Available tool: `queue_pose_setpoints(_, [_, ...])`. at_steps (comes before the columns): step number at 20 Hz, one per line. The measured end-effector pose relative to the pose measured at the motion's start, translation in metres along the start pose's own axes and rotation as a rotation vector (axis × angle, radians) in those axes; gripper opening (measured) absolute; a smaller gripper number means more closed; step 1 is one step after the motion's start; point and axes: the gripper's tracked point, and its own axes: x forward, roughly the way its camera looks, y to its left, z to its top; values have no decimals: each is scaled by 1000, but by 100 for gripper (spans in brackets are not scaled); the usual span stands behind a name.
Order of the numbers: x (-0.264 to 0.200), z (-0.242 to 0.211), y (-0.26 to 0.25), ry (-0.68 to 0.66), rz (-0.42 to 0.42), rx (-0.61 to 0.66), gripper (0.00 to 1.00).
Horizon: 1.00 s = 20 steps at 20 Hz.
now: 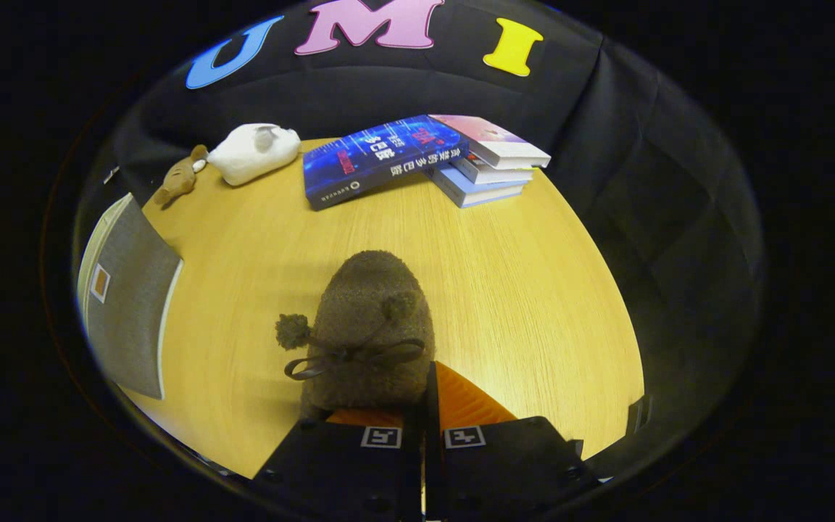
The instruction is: Open the storage box then place both shoes into the box .Put the left shoe in first, then the right shoe, with the right side of both shoes facing outward in a uniform manner.
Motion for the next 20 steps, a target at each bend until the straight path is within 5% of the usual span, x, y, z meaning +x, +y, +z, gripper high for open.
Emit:
queue_pose_setpoints(12, [-121, 110, 210, -114, 251, 34, 7])
queue_pose_setpoints(20, [-131, 112, 347, -72, 358, 18, 7])
